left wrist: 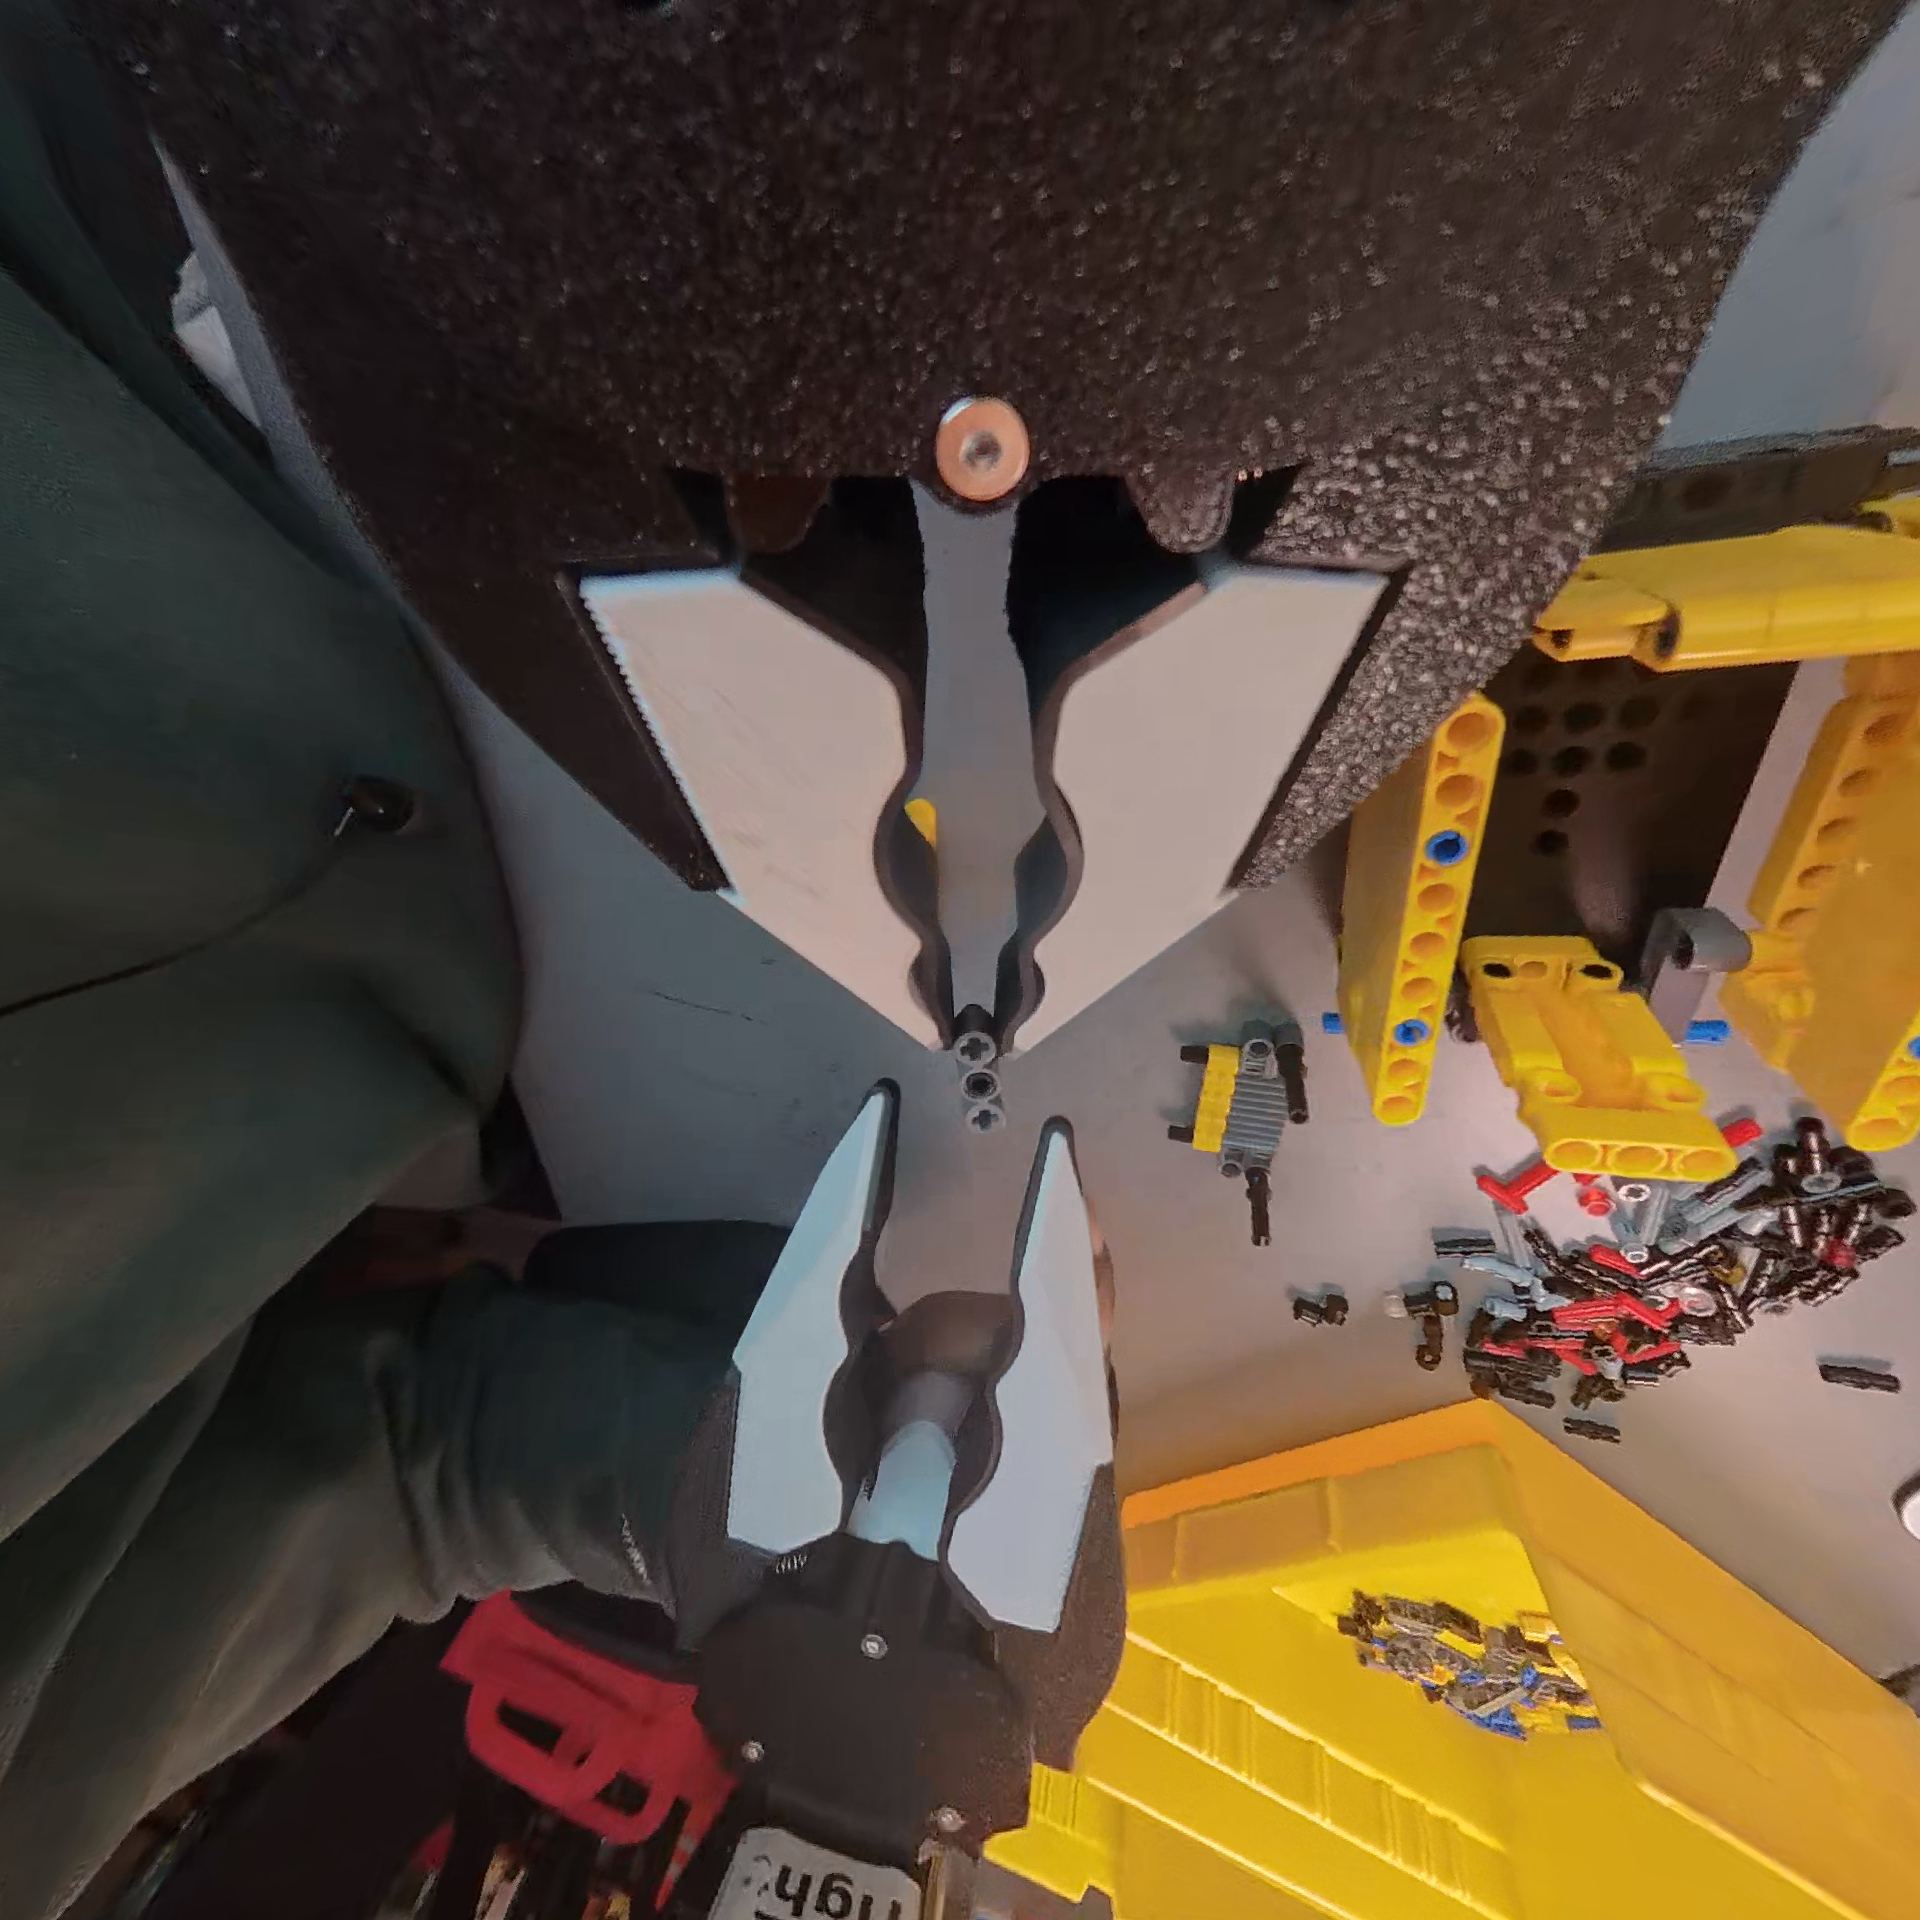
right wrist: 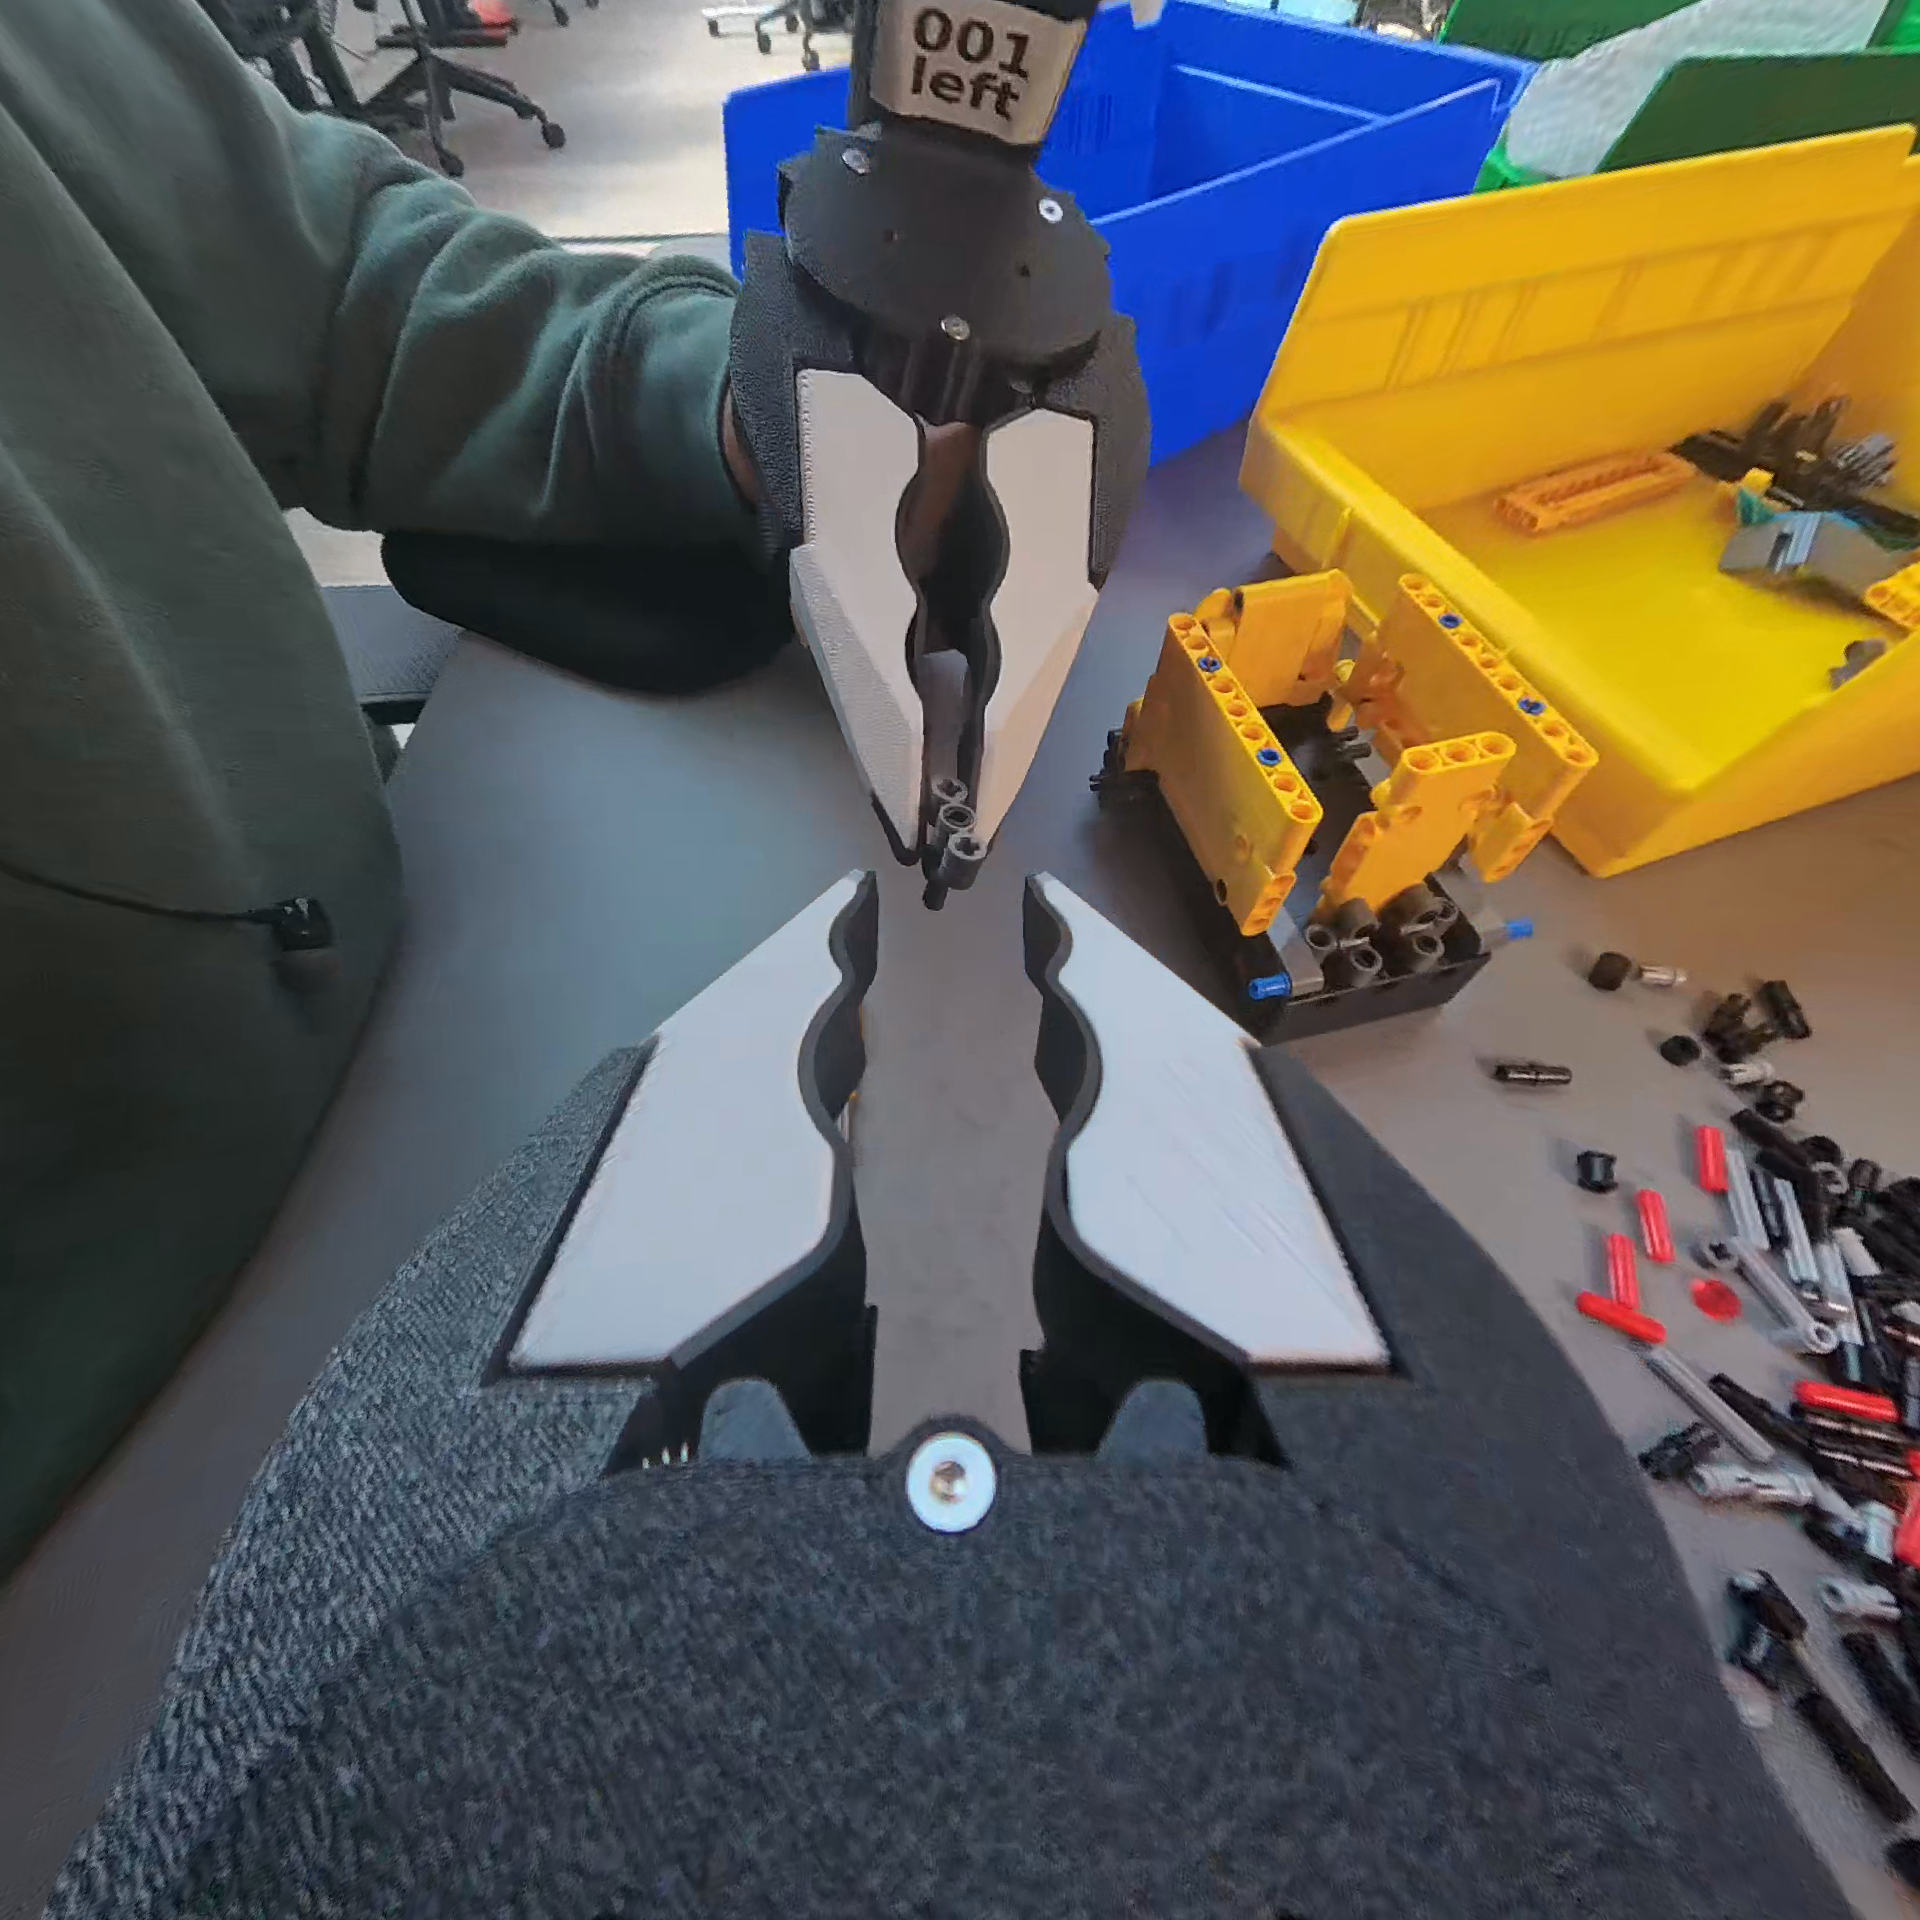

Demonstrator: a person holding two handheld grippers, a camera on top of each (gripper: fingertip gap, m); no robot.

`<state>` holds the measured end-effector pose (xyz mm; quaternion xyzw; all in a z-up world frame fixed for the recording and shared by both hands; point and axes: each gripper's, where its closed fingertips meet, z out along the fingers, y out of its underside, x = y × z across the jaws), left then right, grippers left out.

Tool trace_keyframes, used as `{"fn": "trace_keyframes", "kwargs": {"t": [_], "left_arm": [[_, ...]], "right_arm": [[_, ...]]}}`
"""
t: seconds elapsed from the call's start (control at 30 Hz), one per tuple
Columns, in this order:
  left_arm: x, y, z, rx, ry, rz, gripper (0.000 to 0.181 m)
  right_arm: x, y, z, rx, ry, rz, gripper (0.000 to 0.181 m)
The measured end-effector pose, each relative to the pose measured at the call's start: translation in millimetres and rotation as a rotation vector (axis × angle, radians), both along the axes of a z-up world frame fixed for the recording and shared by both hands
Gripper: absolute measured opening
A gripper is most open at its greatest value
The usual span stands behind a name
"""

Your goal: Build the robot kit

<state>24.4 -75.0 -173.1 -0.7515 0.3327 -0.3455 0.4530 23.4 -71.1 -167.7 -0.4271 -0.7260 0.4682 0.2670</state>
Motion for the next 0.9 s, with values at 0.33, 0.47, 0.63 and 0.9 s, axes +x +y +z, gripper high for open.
{"fn": "trace_keyframes", "kwargs": {"t": [0.33,0.47,0.63,0.9], "left_arm": [[8,-6,-10,0.054,0.101,-0.05,0.006],[8,-4,-12,0.057,0.102,-0.036,0.006],[6,-4,-19,0.028,0.128,-0.027,0.013],[28,-26,-64,-0.171,0.327,-0.11,0.023]], "right_arm": [[0,-11,-12,0.015,-0.036,0.04,0.008],[1,-9,-13,0.014,-0.047,0.038,0.007],[4,5,-13,0.038,-0.047,0.008,0.006],[26,41,-12,0.092,-0.059,-0.101,0.006]]}}
